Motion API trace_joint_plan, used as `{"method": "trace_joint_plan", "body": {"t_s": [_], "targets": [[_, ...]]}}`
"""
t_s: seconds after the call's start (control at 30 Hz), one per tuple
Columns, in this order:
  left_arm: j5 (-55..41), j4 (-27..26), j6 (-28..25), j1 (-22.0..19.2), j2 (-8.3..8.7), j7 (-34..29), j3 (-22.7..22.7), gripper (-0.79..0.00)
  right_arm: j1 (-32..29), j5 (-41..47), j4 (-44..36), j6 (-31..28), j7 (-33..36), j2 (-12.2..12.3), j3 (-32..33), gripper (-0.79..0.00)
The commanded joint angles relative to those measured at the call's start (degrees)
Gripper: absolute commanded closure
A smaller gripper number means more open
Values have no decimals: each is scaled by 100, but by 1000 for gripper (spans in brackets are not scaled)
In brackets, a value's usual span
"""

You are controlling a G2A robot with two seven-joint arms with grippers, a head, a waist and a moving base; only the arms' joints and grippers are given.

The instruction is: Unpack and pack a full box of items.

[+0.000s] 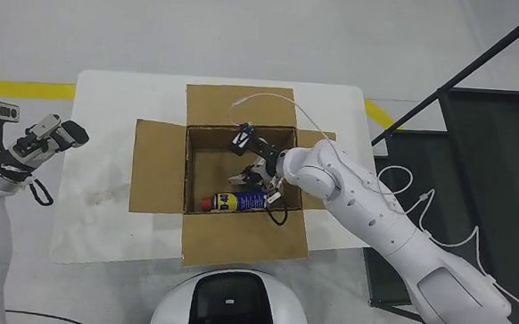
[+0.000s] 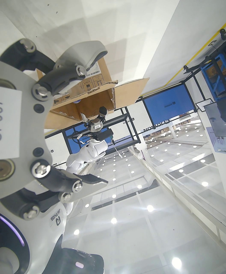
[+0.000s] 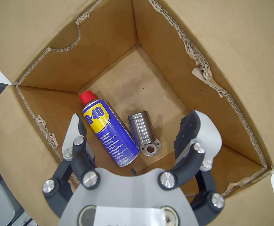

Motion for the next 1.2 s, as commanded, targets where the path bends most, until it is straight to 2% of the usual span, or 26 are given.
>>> {"method": "trace_joint_plan", "body": {"t_s": [0.0, 0.1, 0.27, 0.53, 0.8, 1.07, 1.13, 1.17], "targets": [[0, 0, 0, 0, 0, 0, 0, -785, 31, -556, -9, 88, 86, 9, -67, -785], [0, 0, 0, 0, 0, 0, 0, -785, 54, -1007, -104, -128, 166, 13, -148, -785], [0, 0, 0, 0, 0, 0, 0, -785, 213, -1182, 195, -579, 209, -49, -284, -785], [0, 0, 0, 0, 0, 0, 0, -785, 744, -1078, 1233, -1171, 103, -389, -824, -785], [0, 0, 0, 0, 0, 0, 0, -785, 1122, -1102, 2242, -850, -106, -797, -1225, -785], [0, 0, 0, 0, 0, 0, 0, -785, 1300, -1100, 2827, -1026, -163, -1065, -1436, -770], [0, 0, 0, 0, 0, 0, 0, -785, 1322, -1134, 2925, -1056, -182, -1114, -1470, -751], [0, 0, 0, 0, 0, 0, 0, -785, 1328, -1161, 2978, -1039, -198, -1138, -1486, -708]]}}
